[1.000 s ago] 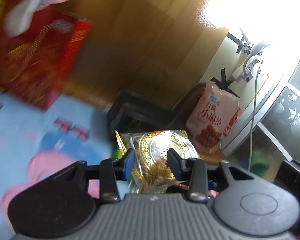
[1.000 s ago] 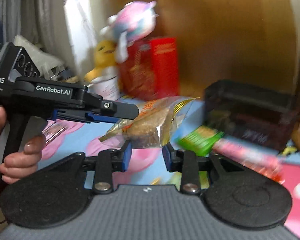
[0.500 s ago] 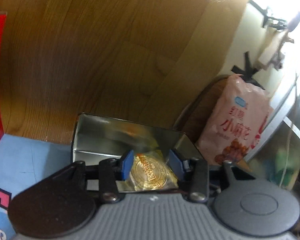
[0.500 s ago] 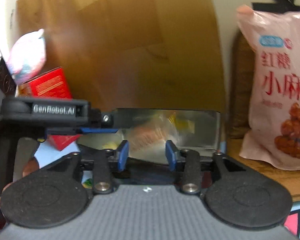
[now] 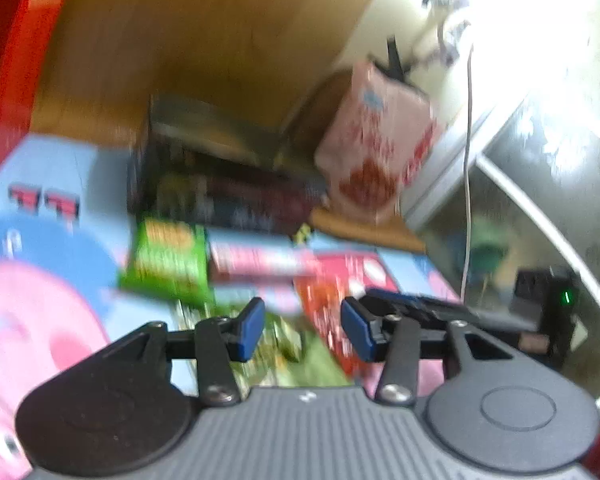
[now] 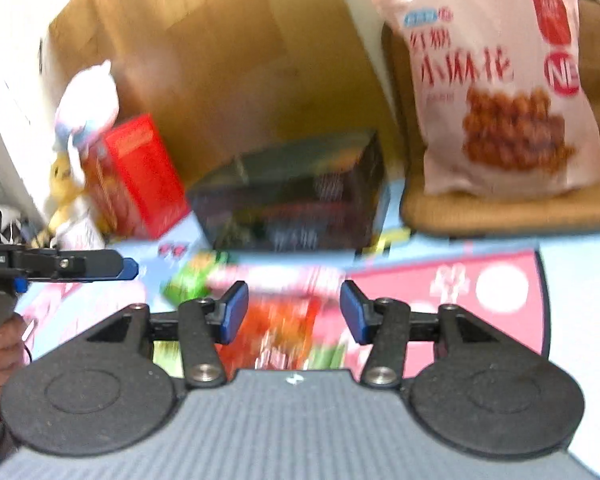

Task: Organize snacks
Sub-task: 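Move the left gripper back to the snack pile toward the red bag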

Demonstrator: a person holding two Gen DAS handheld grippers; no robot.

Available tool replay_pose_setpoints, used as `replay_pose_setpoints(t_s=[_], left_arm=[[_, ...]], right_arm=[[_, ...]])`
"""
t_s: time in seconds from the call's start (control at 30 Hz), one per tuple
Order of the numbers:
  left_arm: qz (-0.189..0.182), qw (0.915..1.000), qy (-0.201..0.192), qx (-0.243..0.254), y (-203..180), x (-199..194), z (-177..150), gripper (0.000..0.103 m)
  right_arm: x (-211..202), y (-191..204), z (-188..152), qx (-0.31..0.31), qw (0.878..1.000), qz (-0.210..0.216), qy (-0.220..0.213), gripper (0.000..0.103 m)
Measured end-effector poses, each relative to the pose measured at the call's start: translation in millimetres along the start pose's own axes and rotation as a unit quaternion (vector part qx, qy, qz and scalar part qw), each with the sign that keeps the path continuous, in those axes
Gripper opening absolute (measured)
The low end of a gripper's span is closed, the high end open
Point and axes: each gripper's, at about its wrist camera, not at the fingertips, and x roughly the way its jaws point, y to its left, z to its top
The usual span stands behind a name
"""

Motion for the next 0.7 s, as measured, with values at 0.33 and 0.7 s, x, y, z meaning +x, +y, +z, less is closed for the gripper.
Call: replay_pose_setpoints(t_s=[0.33, 0.7], left_arm=[[-0.013, 0.9981, 0.051, 0.031, -56.0, 6.5, -58.3, 0.037], [-0.002, 0.9965, 0.049, 0.068, -88.3, -31.6, -103.5, 0.042]], right_arm=[[-30.9, 33.3, -54.1, -0.008, 0.999, 0.032, 0.023, 0.041], [-87.9, 49.2, -99.3, -0.024, 0.998, 0.049, 0.012, 0.046]])
